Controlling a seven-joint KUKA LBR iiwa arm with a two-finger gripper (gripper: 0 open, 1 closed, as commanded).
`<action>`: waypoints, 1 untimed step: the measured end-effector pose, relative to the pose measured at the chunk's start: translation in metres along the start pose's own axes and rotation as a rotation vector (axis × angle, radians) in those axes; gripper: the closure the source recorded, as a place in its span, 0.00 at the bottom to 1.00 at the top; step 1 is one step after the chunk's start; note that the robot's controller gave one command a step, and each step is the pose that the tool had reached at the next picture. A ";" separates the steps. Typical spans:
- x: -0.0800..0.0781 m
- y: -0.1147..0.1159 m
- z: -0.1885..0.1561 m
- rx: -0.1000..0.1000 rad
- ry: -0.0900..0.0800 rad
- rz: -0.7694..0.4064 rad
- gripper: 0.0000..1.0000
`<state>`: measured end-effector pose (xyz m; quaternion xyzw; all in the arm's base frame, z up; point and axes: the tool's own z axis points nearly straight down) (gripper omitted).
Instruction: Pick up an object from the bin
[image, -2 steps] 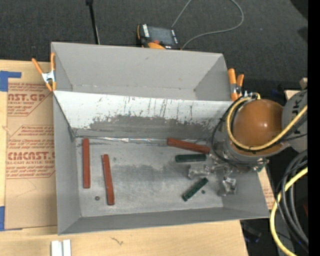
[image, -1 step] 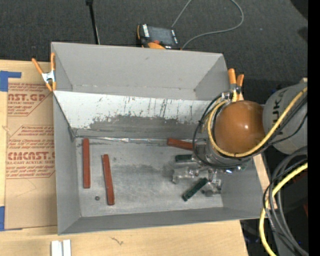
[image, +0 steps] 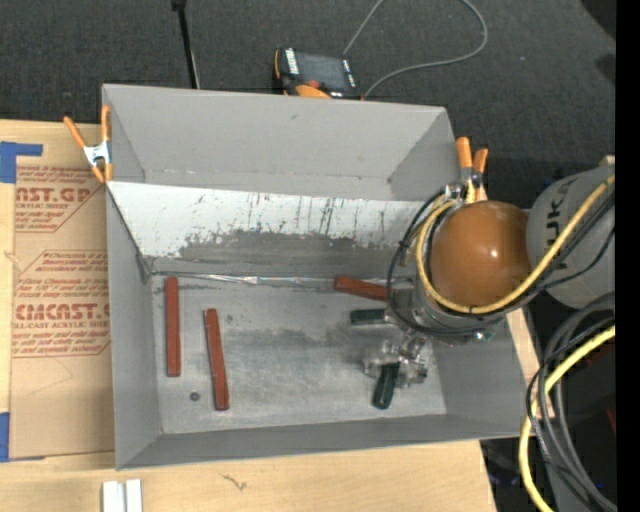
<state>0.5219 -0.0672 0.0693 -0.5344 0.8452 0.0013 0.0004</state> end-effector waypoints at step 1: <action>0.017 0.009 -0.145 0.009 -0.001 0.012 1.00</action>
Offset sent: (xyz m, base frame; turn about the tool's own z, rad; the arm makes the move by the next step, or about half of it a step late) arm -0.0167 -0.0121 0.1410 0.0099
